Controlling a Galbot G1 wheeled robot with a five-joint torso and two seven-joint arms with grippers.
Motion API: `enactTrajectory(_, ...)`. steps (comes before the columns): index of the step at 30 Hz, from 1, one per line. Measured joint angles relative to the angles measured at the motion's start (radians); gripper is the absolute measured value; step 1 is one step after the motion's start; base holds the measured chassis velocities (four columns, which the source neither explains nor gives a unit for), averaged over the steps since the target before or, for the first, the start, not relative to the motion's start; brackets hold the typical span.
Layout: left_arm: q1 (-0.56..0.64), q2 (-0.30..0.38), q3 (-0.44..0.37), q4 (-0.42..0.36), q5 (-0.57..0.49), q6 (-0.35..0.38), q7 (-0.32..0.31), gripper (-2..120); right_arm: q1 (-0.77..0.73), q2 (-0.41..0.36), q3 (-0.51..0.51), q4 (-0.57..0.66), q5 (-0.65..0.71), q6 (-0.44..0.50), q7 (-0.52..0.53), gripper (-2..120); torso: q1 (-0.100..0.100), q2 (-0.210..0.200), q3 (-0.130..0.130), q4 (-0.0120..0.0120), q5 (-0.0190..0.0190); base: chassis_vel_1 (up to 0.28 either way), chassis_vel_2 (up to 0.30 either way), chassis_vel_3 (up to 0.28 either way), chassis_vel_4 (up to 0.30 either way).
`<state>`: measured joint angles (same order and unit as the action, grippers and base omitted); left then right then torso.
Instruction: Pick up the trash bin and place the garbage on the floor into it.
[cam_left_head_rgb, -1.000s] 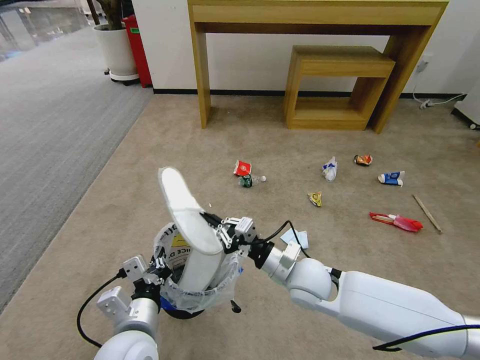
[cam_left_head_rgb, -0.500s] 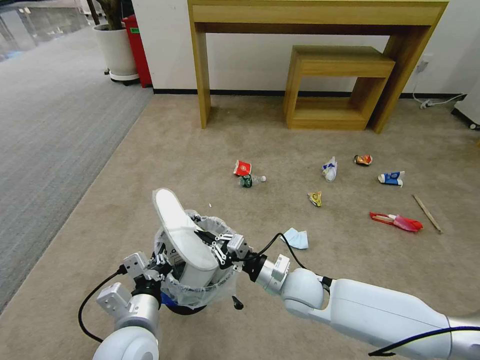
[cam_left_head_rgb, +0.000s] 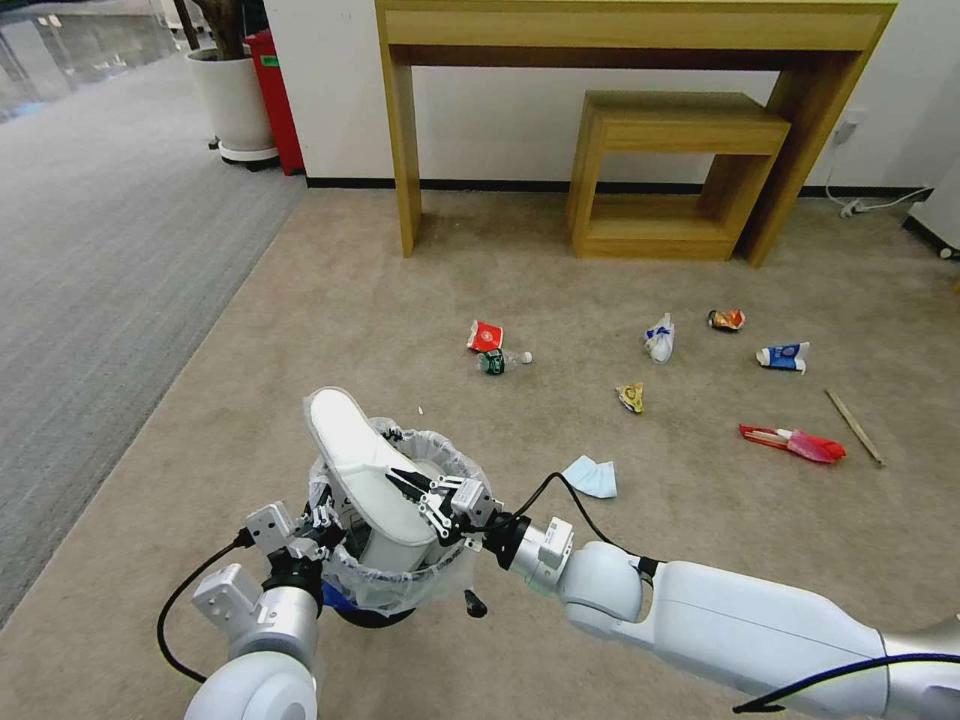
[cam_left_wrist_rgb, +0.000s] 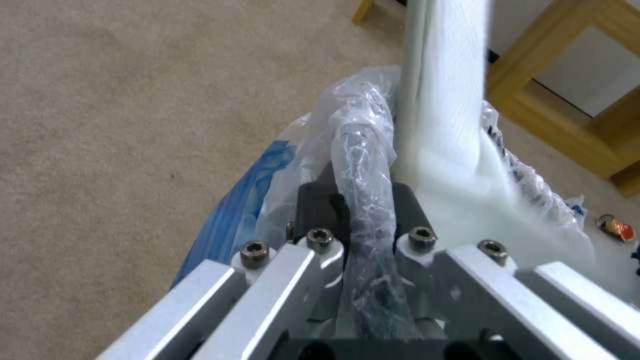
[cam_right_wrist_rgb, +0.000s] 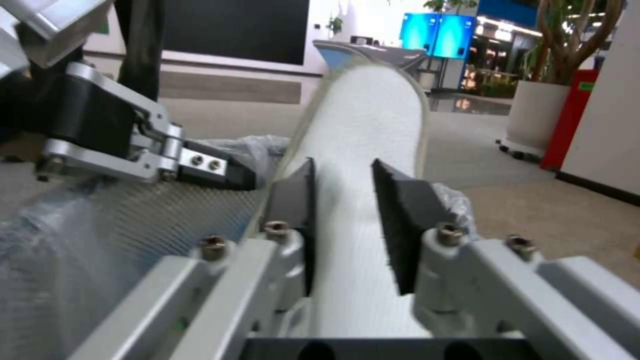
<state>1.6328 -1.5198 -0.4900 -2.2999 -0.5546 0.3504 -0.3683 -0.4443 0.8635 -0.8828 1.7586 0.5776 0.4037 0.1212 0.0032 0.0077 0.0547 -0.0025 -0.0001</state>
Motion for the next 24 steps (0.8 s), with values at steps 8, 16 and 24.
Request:
enactTrajectory(8, 0.007, -0.004, 0.005, -0.004, 0.003, 0.0, 0.001, 3, 0.005, 0.003, -0.001, 0.004, -0.006, -0.004, 0.015, 61, 0.0, 0.0, 0.0, 0.0, 0.0, 0.0, 0.0, 0.0, 0.0)
enactTrajectory(16, 0.009, -0.009, 0.003, 0.012, 0.016, -0.005, 0.005, 3, -0.025, -0.008, 0.083, 0.063, 0.009, -0.015, 0.039, 89, 0.0, 0.0, 0.0, 0.0001, 0.0, 0.0, 0.0, 0.0, 0.0)
enactTrajectory(24, 0.004, -0.005, -0.004, 0.035, 0.017, -0.009, 0.005, 3, -0.081, -0.057, 0.223, 0.111, 0.071, -0.05, 0.081, 100, 0.0, 0.0, 0.0, 0.0001, 0.0002, 0.0, 0.0, 0.0, 0.0)
